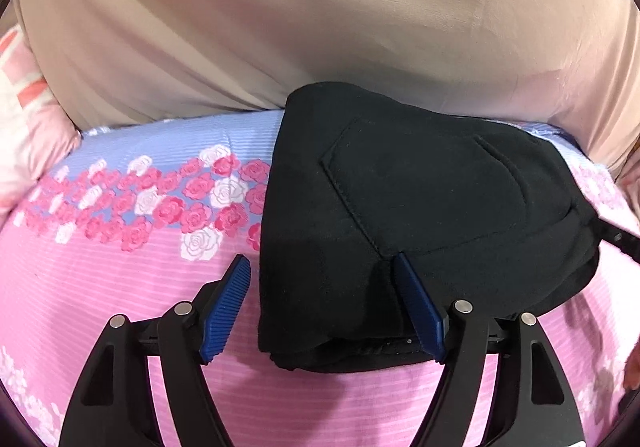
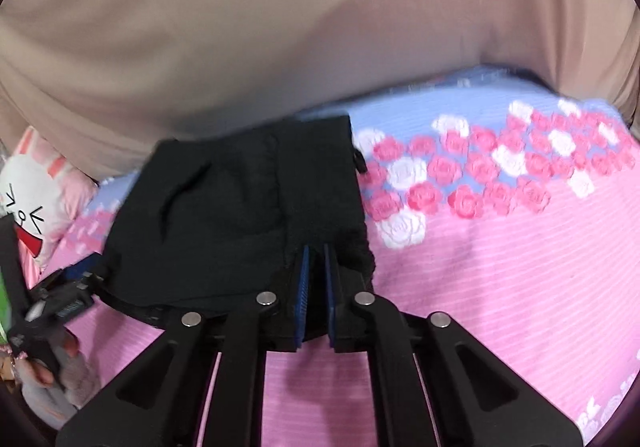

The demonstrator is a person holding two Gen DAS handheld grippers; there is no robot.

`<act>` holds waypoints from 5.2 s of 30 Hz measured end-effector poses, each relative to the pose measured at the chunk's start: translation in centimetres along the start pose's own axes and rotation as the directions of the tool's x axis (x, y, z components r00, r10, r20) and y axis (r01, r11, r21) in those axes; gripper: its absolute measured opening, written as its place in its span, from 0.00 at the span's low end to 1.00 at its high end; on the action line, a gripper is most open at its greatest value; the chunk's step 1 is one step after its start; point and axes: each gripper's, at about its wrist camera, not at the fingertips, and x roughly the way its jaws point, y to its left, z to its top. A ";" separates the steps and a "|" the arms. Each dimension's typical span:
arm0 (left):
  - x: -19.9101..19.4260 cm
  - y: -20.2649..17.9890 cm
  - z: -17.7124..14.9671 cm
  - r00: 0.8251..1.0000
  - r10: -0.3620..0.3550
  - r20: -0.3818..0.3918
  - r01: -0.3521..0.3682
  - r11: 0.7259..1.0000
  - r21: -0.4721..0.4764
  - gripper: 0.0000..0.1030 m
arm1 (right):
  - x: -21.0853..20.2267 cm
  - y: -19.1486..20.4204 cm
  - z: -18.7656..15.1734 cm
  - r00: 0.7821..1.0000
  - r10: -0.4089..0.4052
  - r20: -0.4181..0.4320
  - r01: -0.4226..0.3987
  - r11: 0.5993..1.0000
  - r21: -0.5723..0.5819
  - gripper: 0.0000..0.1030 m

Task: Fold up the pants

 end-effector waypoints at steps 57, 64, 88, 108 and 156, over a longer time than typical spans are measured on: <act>-8.6 -2.6 -8.7 0.985 0.046 0.169 -0.046 0.999 -0.002 0.89 | -5.8 5.0 -10.4 0.965 -0.242 0.106 0.252 0.964 -0.091 0.90; -8.5 -2.5 -8.7 0.984 0.053 0.168 -0.054 0.999 -0.002 0.89 | -5.9 4.9 -10.5 0.965 -0.243 0.102 0.252 0.963 -0.092 0.90; -8.9 -2.7 -8.7 0.980 0.091 0.175 -0.094 0.996 0.005 0.89 | -5.8 5.0 -10.5 0.965 -0.243 0.101 0.252 0.963 -0.092 0.90; -9.0 -3.1 -8.9 0.978 0.095 0.186 -0.100 0.995 0.020 0.89 | -5.8 4.9 -10.5 0.965 -0.242 0.100 0.251 0.963 -0.094 0.90; -9.6 -3.3 -8.9 0.972 0.101 0.211 -0.106 0.994 0.012 0.89 | -5.8 4.8 -10.4 0.967 -0.236 0.099 0.246 0.964 -0.099 0.91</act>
